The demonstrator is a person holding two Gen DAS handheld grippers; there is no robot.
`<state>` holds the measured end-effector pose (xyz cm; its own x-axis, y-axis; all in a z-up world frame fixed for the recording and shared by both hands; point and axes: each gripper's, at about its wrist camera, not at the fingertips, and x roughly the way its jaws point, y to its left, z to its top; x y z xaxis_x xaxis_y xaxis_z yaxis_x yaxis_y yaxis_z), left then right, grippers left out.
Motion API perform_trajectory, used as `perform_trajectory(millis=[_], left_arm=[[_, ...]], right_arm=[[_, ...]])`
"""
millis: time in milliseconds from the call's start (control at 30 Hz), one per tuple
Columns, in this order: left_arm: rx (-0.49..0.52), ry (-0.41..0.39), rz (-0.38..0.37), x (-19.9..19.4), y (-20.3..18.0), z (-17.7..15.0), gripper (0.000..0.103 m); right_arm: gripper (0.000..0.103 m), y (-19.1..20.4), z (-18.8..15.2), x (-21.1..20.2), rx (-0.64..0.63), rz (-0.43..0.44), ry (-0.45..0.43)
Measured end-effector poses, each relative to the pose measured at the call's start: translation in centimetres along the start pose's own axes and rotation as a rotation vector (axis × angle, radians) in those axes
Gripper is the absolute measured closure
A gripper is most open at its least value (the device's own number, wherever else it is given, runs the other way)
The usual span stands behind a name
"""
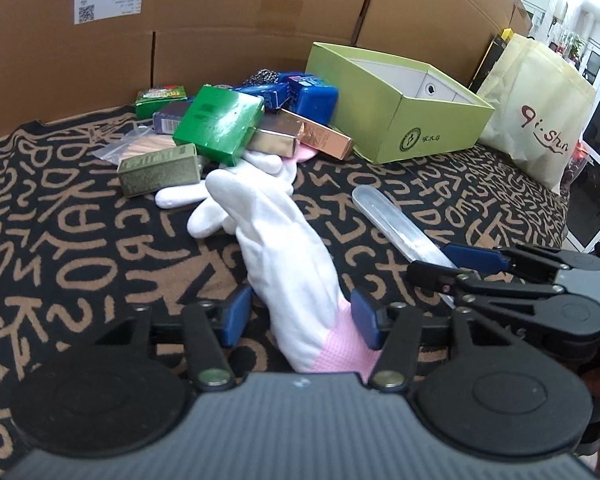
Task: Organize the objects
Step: 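Grasp the clear plastic tube with the right gripper while the left grasps the pink-cuffed glove, then carry the tube and glove into the lime-green box and release them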
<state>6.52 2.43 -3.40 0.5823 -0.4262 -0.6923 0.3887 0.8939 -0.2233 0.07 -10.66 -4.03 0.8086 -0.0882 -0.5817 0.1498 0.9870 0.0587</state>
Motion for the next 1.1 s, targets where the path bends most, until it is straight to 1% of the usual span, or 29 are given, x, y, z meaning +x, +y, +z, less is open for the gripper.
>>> perform_trajectory(millis=[33,100,167,200,233,267,300,333,433,467,533,600,700,800,933,1000,1100], left_arm=[[-0.001,-0.001,0.002,0.1,-0.1,0.0,0.045],[-0.004,-0.007,0.0,0.2,-0.2,0.0,0.042],[0.012,-0.016,0.01,0.4,-0.5,0.0,0.045],[0.029,-0.019,0.017,0.5,-0.7,-0.1,0.056],[0.05,-0.021,0.026,0.6,-0.8,-0.1,0.066],[0.065,-0.022,0.031,0.6,-1.0,-0.2,0.068],[0.072,-0.023,0.031,0.5,-1.0,-0.2,0.075],[0.079,-0.024,0.033,0.4,-1.1,-0.3,0.079],[0.096,-0.026,0.026,0.0,-1.4,-0.3,0.086],[0.091,-0.026,0.009,-0.2,-1.5,-0.2,0.087],[0.073,-0.032,-0.049,-0.8,-1.6,0.3,0.089],[0.07,-0.053,-0.095,-1.6,-1.9,1.0,0.09],[0.092,-0.091,-0.138,-2.8,-2.8,2.7,0.09],[0.118,-0.125,-0.182,-3.7,-3.9,4.9,0.09],[0.173,-0.191,-0.208,-4.6,-6.0,8.6,0.09],[0.188,-0.21,-0.221,-4.5,-7.1,10.7,0.09],[0.21,-0.222,-0.206,-3.3,-8.8,13.9,0.09]], right_arm=[[0.055,0.0,0.1,0.3,-0.011,-0.009,-0.001],[0.055,0.4,0.0,0.5,-0.038,-0.031,-0.009],[0.057,0.6,0.0,0.7,-0.047,-0.041,-0.017],[0.065,0.8,0.0,0.8,-0.052,-0.042,-0.021],[0.072,0.9,-0.1,0.8,-0.061,-0.038,-0.026],[0.072,1.1,-0.1,0.8,-0.066,-0.035,-0.027],[0.072,1.1,-0.1,0.7,-0.071,-0.038,-0.027],[0.072,1.2,-0.1,0.6,-0.075,-0.038,-0.027],[0.072,0.8,-0.2,0.0,-0.04,-0.013,-0.03],[0.072,0.6,-0.1,-0.3,-0.023,0.002,-0.035],[0.072,0.0,0.0,-1.2,0.008,0.031,-0.049],[0.072,-0.6,0.4,-2.1,0.023,0.046,-0.069],[0.072,-1.4,1.4,-3.3,0.019,0.019,-0.115],[0.072,-2.7,2.6,-4.4,0.027,0.016,-0.157],[0.072,-4.5,5.0,-5.5,0.029,-0.007,-0.218],[0.072,-5.4,6.4,-6.0,0.03,-0.019,-0.251],[0.072,-7.0,8.7,-6.1,0.051,-0.047,-0.293]])
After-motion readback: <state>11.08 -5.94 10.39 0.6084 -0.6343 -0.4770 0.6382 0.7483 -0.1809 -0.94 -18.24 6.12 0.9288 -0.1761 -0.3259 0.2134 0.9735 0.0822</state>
